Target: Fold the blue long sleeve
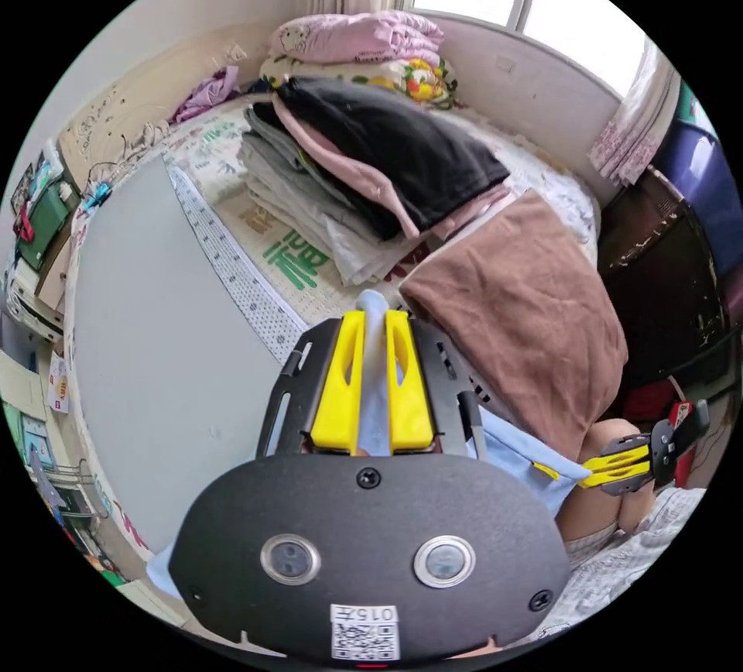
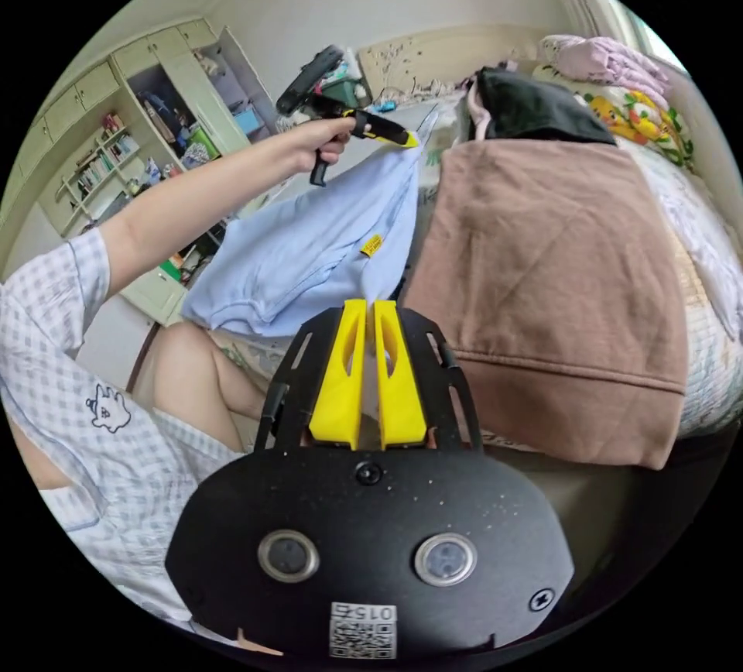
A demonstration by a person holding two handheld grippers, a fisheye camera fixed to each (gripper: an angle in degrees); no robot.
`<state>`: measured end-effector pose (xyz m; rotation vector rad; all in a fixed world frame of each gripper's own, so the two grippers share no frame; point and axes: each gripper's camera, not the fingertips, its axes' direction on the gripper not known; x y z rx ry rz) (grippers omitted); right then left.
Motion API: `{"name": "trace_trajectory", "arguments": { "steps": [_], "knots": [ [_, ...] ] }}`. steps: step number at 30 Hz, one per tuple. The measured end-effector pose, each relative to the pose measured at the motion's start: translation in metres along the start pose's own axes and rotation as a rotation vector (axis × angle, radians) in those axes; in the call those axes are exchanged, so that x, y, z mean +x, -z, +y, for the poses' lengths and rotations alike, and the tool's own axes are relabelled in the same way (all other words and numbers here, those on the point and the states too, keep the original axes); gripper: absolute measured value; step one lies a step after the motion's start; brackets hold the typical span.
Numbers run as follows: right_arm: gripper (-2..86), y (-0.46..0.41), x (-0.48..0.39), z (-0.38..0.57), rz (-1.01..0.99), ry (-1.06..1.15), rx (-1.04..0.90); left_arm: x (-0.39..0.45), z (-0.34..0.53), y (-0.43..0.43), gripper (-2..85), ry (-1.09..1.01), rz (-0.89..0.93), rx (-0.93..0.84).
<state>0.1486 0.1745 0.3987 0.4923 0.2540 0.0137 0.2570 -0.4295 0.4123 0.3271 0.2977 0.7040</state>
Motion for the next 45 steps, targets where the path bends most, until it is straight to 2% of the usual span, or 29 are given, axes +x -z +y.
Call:
{"name": "trace_trajectory", "arguments": {
  "steps": [5,7,9,13,15,18,23,25,26,27,29,31,33,35,39,45],
  "knots": [
    [0.0,0.066,0.000,0.015,0.133,-0.006,0.187,-0.016,0.002,0.081,3.8,0.052,0.143,0.234],
    [0.1,0.094,-0.008,0.022,0.108,0.028,0.247,-0.022,0.011,0.111,3.8,0.050,0.195,0.315],
    [0.2,0.120,-0.036,0.028,0.003,0.135,0.279,-0.040,0.036,0.149,3.9,0.051,0.273,0.403],
    [0.4,0.114,-0.111,0.031,-0.155,0.362,0.232,-0.087,0.103,0.200,4.5,0.090,0.340,0.512],
    [0.4,0.082,-0.165,0.033,-0.261,0.483,0.157,-0.133,0.166,0.227,4.8,0.160,0.362,0.587],
    [0.4,0.019,-0.222,0.039,-0.379,0.552,0.047,-0.189,0.254,0.241,5.1,0.291,0.318,0.641],
    [0.4,-0.094,-0.268,0.057,-0.529,0.521,-0.158,-0.259,0.375,0.200,6.0,0.605,0.242,0.605],
    [0.3,-0.122,-0.276,0.069,-0.525,0.514,-0.217,-0.274,0.409,0.184,6.7,0.717,0.218,0.584],
    [0.3,-0.133,-0.282,0.078,-0.503,0.522,-0.239,-0.280,0.433,0.180,7.3,0.796,0.196,0.634],
    [0.3,-0.141,-0.286,0.086,-0.484,0.532,-0.249,-0.288,0.449,0.182,8.0,0.868,0.253,0.709],
    [0.3,-0.147,-0.292,0.094,-0.465,0.534,-0.245,-0.295,0.450,0.188,9.1,0.857,0.308,0.724],
    [0.3,-0.153,-0.297,0.102,-0.445,0.539,-0.243,-0.292,0.432,0.190,11.5,0.797,0.263,0.616],
    [0.3,-0.164,-0.305,0.114,-0.404,0.554,-0.253,-0.284,0.401,0.181,13.5,0.681,0.233,0.435],
    [0.3,-0.172,-0.310,0.124,-0.373,0.570,-0.263,-0.280,0.388,0.176,13.4,0.646,0.206,0.383],
    [0.4,-0.186,-0.319,0.142,-0.383,0.580,-0.280,-0.278,0.383,0.173,6.8,0.648,0.144,0.351],
    [0.4,-0.197,-0.329,0.148,-0.421,0.579,-0.267,-0.266,0.385,0.190,4.5,0.624,0.143,0.426]
  ]
}}
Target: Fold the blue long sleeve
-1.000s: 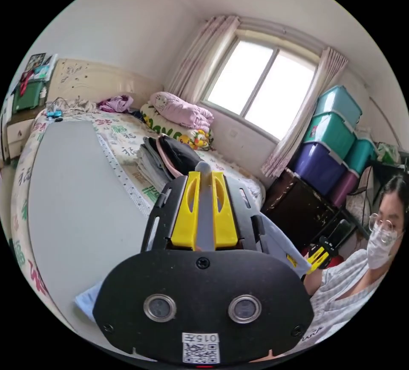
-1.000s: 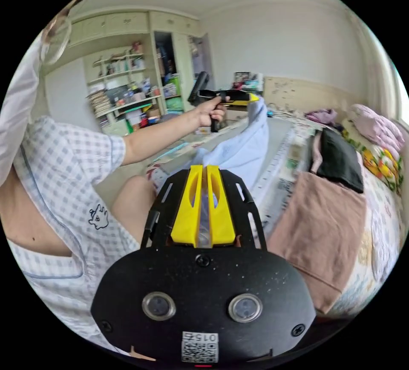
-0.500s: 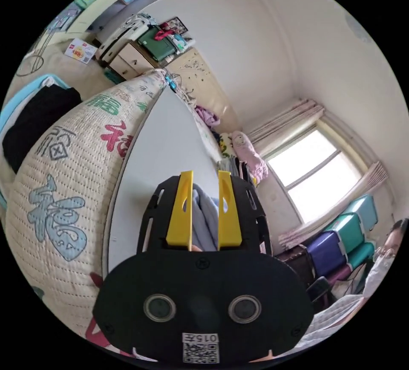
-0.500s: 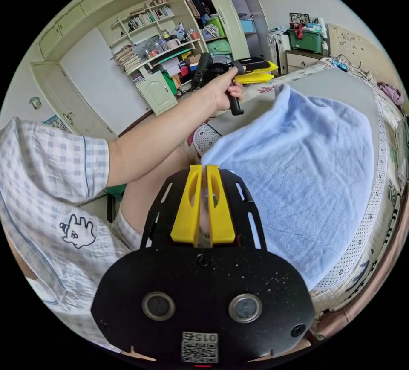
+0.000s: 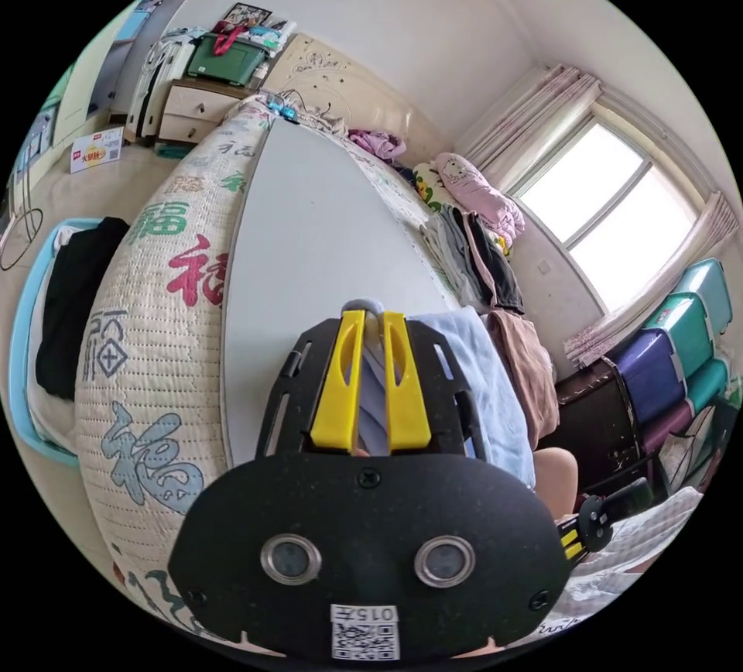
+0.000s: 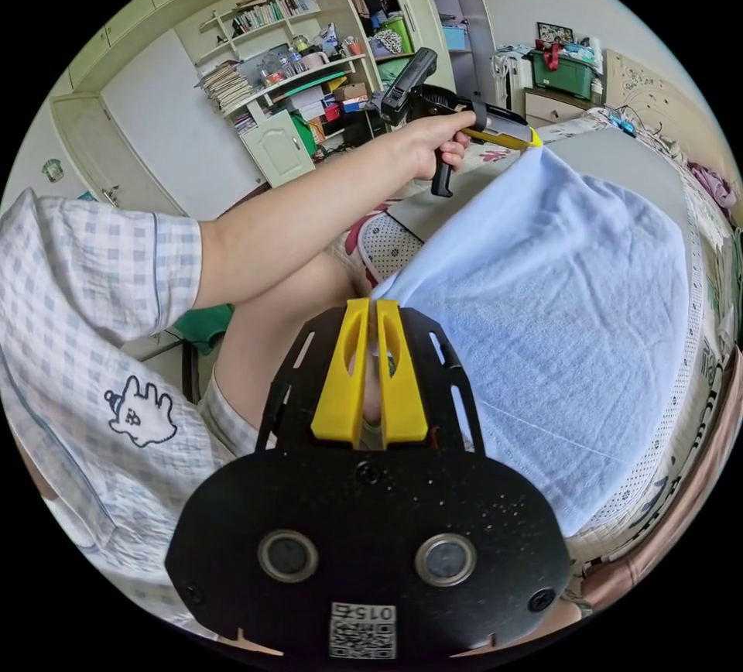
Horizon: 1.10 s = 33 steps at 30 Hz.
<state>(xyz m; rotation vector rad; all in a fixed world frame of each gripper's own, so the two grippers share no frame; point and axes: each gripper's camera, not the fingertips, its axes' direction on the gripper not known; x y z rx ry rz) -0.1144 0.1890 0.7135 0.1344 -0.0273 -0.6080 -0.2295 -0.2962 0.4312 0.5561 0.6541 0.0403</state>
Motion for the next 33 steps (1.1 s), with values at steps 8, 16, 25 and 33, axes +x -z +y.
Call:
{"name": "trace_trajectory", "arguments": {
  "steps": [8,16,25,33],
  "knots": [
    [0.5,-0.067,0.008,-0.010,0.031,-0.019,-0.109,0.027,0.004,-0.009,4.6,-0.052,-0.159,-0.025],
    [0.8,-0.131,0.003,-0.023,0.186,0.067,-0.227,0.060,0.010,-0.041,5.0,-0.142,-0.362,-0.119],
    [5.4,-0.106,0.044,-0.029,0.022,-0.051,-0.145,0.073,0.013,-0.035,7.4,-0.083,-0.355,-0.095],
    [6.8,0.023,0.083,0.001,0.119,-0.099,0.123,0.134,0.035,0.011,7.3,-0.269,-0.155,0.018]
  ]
}}
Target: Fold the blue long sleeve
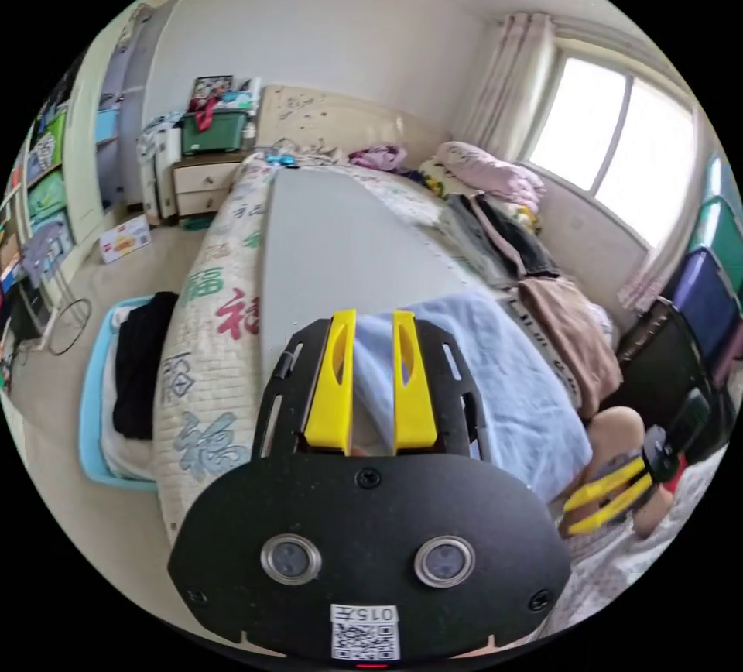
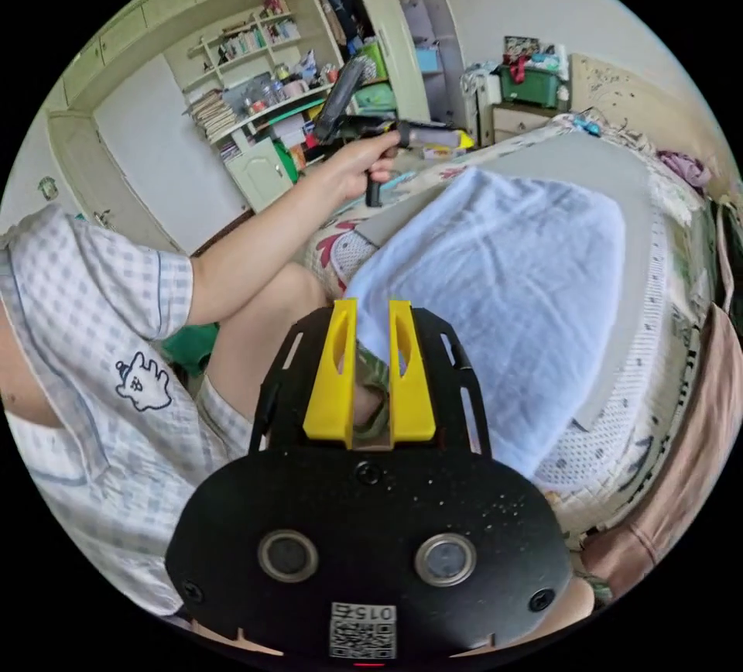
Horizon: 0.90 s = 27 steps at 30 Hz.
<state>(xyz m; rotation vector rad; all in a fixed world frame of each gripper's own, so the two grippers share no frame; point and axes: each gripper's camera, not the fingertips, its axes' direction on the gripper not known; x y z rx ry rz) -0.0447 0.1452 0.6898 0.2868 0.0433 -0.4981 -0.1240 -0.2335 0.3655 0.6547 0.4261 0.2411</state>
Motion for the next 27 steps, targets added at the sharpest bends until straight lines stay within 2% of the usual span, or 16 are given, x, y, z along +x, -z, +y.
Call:
{"name": "trace_trajectory", "arguments": {
  "steps": [4,8,11,17,20,23,27],
  "knots": [
    [5.4,0.013,0.040,-0.005,0.115,-0.096,0.018,0.022,-0.007,-0.020,6.0,-0.069,0.101,-0.059],
    [0.8,-0.003,0.078,-0.010,0.185,-0.214,-0.078,0.032,-0.011,-0.057,6.2,-0.116,-0.024,-0.195],
    [-0.2,0.000,0.093,-0.010,0.150,-0.257,-0.039,0.025,-0.013,-0.073,5.3,-0.116,-0.052,-0.235],
    [-0.3,0.009,0.120,-0.040,0.105,-0.265,-0.109,0.003,-0.019,-0.089,3.0,-0.071,-0.044,-0.276],
    [0.2,0.028,0.135,-0.061,0.017,-0.253,-0.142,-0.024,-0.024,-0.067,5.0,0.040,0.028,-0.194],
    [2.7,0.075,0.158,-0.085,-0.057,-0.225,-0.019,-0.076,-0.019,-0.029,10.0,0.225,0.149,-0.056],
    [7.7,0.135,0.219,-0.134,-0.059,-0.280,0.234,-0.133,0.001,-0.017,13.4,0.408,0.169,-0.060]
  ]
}}
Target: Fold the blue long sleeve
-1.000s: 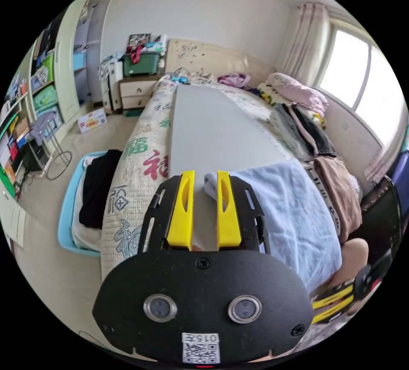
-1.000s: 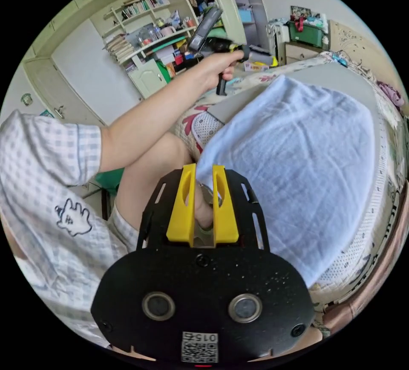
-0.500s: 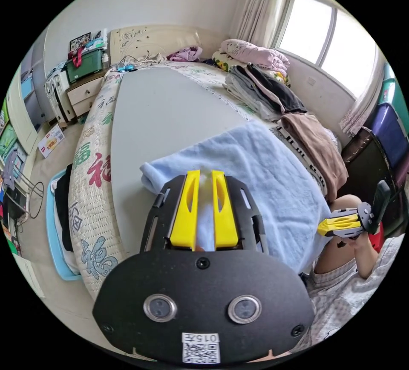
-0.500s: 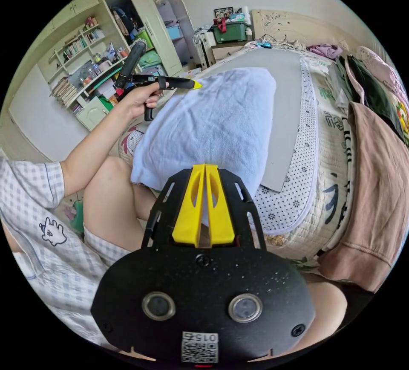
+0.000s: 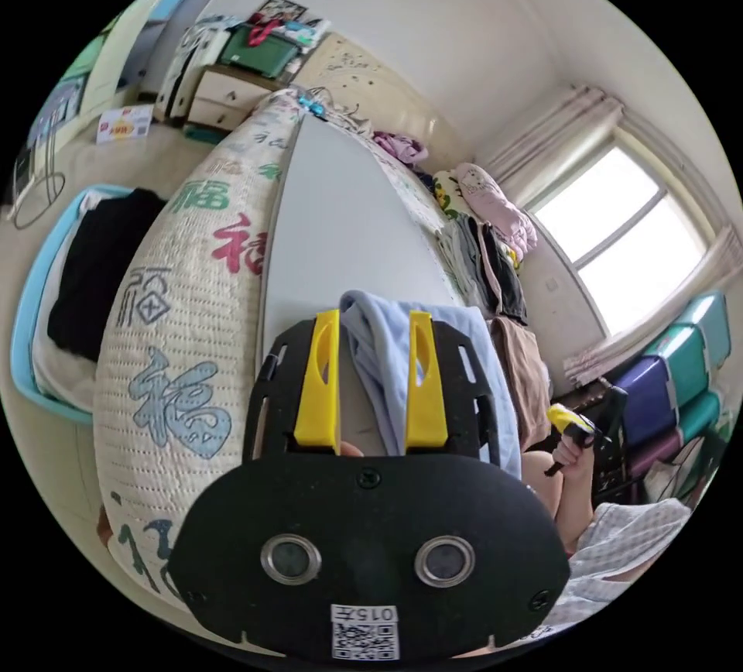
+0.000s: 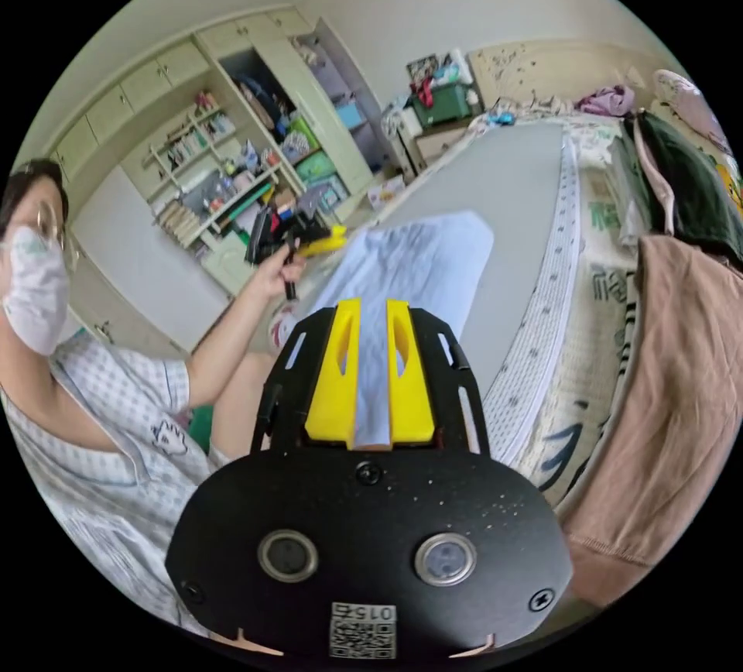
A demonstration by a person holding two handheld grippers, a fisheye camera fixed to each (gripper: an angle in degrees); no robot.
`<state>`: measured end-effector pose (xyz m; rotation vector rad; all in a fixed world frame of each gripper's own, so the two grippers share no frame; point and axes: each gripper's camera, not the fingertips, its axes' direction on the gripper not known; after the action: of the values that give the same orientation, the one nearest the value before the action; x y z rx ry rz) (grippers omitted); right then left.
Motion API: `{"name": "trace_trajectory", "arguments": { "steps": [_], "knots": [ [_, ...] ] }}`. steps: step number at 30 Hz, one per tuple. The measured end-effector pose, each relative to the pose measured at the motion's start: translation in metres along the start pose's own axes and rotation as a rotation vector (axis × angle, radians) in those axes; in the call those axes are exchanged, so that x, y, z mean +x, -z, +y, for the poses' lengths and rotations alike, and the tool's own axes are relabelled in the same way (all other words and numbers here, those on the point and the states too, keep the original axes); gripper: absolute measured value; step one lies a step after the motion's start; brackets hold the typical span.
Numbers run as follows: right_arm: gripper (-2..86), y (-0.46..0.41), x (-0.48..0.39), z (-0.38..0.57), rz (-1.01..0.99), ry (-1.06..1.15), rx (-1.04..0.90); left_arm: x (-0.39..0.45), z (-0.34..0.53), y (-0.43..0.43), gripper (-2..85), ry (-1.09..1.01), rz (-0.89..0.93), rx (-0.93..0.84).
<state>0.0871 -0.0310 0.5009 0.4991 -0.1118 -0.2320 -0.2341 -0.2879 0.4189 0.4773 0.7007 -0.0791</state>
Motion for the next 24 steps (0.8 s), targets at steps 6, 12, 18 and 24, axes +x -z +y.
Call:
{"name": "trace_trajectory", "arguments": {
  "steps": [6,12,18,24],
  "knots": [
    [16.4,-0.035,0.063,-0.104,0.047,-0.121,-0.028,-0.029,-0.014,-0.021,15.5,0.024,0.065,-0.096],
    [19.1,-0.085,0.117,-0.144,-0.021,-0.261,-0.108,-0.030,-0.028,-0.038,17.9,-0.069,0.038,-0.149],
    [19.3,-0.088,0.133,-0.182,-0.038,-0.287,-0.106,-0.043,-0.040,-0.040,17.9,-0.077,0.071,-0.149],
    [19.1,-0.084,0.133,-0.204,-0.085,-0.291,-0.127,-0.048,-0.054,-0.051,16.8,-0.095,0.096,-0.176]
  ]
}}
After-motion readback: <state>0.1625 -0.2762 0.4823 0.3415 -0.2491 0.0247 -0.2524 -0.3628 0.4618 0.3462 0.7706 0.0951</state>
